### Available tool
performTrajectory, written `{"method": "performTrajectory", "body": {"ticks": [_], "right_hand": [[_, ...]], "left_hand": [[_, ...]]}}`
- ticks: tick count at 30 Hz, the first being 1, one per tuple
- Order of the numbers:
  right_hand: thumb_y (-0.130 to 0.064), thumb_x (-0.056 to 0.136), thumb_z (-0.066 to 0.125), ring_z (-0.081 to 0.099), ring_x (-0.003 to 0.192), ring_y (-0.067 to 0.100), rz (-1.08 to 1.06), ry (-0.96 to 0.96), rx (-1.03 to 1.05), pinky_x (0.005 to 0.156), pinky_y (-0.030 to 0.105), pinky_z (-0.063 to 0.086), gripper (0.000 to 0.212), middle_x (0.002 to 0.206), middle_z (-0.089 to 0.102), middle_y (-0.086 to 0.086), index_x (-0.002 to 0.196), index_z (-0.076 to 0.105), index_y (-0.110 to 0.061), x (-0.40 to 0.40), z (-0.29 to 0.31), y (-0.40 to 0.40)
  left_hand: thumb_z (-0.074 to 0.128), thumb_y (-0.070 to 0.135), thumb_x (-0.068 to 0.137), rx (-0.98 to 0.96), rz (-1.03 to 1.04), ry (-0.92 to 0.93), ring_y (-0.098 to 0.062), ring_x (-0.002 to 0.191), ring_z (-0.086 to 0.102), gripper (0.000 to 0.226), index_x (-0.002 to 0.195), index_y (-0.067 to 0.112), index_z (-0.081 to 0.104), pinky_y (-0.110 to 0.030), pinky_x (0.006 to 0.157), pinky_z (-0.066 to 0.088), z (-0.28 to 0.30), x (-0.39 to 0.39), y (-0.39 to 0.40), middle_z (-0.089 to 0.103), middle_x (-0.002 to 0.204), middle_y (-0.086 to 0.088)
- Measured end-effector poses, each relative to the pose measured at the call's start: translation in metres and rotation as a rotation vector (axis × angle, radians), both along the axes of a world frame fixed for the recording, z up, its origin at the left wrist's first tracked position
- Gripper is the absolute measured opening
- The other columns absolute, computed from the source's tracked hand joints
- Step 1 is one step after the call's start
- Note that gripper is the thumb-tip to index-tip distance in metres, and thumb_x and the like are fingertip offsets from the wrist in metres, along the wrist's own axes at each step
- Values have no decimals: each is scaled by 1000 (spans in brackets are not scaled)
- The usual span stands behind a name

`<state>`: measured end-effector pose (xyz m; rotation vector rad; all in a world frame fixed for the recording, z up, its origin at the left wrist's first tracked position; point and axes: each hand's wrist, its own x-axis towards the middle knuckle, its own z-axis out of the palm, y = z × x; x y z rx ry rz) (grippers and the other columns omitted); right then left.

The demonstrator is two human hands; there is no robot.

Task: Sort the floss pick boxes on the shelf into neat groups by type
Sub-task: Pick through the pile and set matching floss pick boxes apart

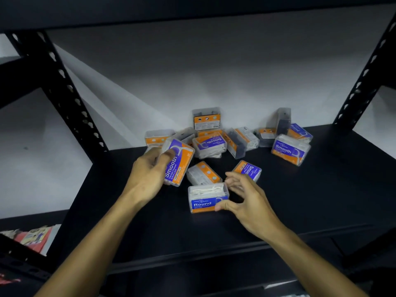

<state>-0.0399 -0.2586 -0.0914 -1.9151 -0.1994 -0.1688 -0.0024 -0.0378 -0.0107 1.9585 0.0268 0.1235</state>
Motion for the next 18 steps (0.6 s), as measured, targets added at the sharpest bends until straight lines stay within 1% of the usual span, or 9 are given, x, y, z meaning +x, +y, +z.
{"method": "performTrajectory", "body": {"ticks": [2,4,5,7,9,11,14,16,18], "right_hand": [[-29,61,82,58,106,-1,-67,-78,41,94,13,45,61,109,58,-7,114,53,-35,-2,6,-12],[-29,68,77,62,101,6,-140,-154,103,91,17,49,47,106,60,-3,111,58,-33,-5,12,-34],[-29,72,74,63,100,9,-187,-196,95,90,19,50,41,105,60,0,111,60,-28,-7,12,-48],[-25,80,69,64,101,12,-336,-239,-59,90,24,52,33,106,60,2,112,63,-17,-9,7,-85],[-22,86,66,59,107,21,-509,-153,-358,92,37,50,31,114,57,5,115,63,-12,-12,-4,-126],[-24,91,60,47,120,27,-605,52,-601,93,44,46,34,127,51,8,124,58,-13,-16,-14,-160],[-30,95,52,31,134,27,-614,175,-735,100,47,41,44,141,41,9,134,50,-12,-21,-24,-189],[-33,96,49,24,140,29,-589,184,-808,112,46,30,49,148,36,13,139,46,-9,-19,-27,-200],[-37,98,43,17,145,31,-557,217,-883,118,44,17,54,153,28,16,143,40,-9,-16,-29,-207]], "left_hand": [[50,42,99,12,-4,-29,0,61,66,28,99,18,64,-8,49,45,9,4,-18,70,82,3],[48,43,100,33,-43,-42,-3,54,62,29,97,18,61,-21,50,48,17,8,-42,68,78,2],[46,45,100,75,-76,-57,-4,57,61,29,95,19,59,-26,54,47,21,9,-56,67,77,3],[44,50,99,202,-180,-81,-6,71,61,30,94,22,57,-28,61,42,26,12,-87,65,82,7],[45,52,99,341,-346,-64,-11,82,61,29,105,26,56,-27,65,41,24,14,-121,63,90,8],[51,52,96,490,-499,-52,-17,91,60,37,120,24,56,-26,67,41,15,15,-153,62,101,3],[59,48,93,664,-645,-34,-22,103,62,44,127,22,54,-30,77,47,-4,15,-189,64,114,-2],[62,44,92,735,-683,-18,-25,109,60,44,128,20,54,-31,84,47,-14,14,-203,63,122,-5],[63,39,90,740,-686,-20,-26,110,59,43,126,17,54,-33,86,47,-20,12,-213,62,123,-8]]}}
